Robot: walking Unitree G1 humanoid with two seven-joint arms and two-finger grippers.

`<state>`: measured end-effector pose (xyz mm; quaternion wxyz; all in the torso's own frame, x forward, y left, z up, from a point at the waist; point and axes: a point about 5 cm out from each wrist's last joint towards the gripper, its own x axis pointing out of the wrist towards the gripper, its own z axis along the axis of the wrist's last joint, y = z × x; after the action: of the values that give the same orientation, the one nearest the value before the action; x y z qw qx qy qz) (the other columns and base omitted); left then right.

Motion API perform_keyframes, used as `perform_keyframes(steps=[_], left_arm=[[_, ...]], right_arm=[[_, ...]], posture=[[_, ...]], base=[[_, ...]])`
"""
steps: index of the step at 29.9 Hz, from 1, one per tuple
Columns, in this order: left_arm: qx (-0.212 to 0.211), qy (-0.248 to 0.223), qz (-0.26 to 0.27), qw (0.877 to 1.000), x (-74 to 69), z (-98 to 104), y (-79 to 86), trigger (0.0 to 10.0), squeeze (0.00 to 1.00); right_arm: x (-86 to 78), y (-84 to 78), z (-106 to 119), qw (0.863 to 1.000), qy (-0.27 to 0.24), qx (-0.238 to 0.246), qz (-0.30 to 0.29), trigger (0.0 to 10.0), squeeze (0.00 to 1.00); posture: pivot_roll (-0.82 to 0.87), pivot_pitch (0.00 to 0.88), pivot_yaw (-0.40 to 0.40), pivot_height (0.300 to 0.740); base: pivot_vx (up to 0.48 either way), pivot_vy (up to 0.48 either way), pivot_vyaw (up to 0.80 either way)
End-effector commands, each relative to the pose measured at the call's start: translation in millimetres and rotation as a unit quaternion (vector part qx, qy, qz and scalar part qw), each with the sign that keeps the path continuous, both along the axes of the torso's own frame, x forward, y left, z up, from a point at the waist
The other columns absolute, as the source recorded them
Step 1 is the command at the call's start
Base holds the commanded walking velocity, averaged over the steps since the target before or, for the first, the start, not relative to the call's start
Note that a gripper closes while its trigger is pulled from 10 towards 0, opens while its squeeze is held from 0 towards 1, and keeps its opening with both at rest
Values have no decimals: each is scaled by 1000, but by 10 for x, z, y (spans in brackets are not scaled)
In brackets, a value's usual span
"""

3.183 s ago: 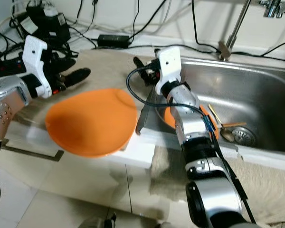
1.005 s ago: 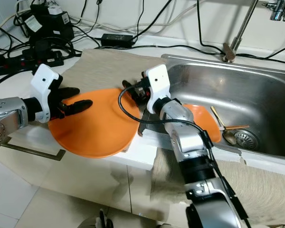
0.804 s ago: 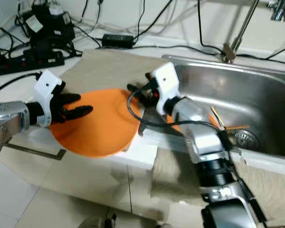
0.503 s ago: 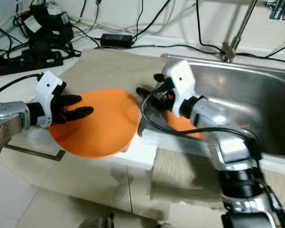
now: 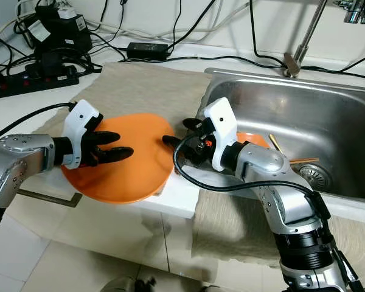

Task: Kitchen organization

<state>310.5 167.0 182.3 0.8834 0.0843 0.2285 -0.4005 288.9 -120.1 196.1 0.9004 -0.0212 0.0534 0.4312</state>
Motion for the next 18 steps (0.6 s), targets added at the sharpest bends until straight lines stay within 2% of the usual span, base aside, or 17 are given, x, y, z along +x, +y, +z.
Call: perform_keyframes(steps=[1, 8, 15, 18], left_arm=[[15, 2, 0, 1000, 41, -7, -16, 10000, 0], [38, -7, 18, 999, 171, -23, -4, 10000, 0], [43, -26, 37, 998, 366, 17, 6, 10000, 0], [44, -26, 38, 998, 394, 10, 6, 10000, 0]], right_arm=[[-29, 34, 17, 1000, -1, 8, 4, 10000, 0], [-9, 94, -27, 1000, 7, 15, 5, 10000, 0], [21, 132, -46, 1000, 7, 18, 1, 10000, 0], [23, 137, -49, 1000, 7, 19, 0, 10000, 0]], posture=[[59, 42, 55, 740], [60, 37, 55, 740], [53, 29, 57, 740], [49, 29, 58, 740]], base=[[0, 0, 0], [0, 0, 0], [0, 0, 0], [0, 0, 0]])
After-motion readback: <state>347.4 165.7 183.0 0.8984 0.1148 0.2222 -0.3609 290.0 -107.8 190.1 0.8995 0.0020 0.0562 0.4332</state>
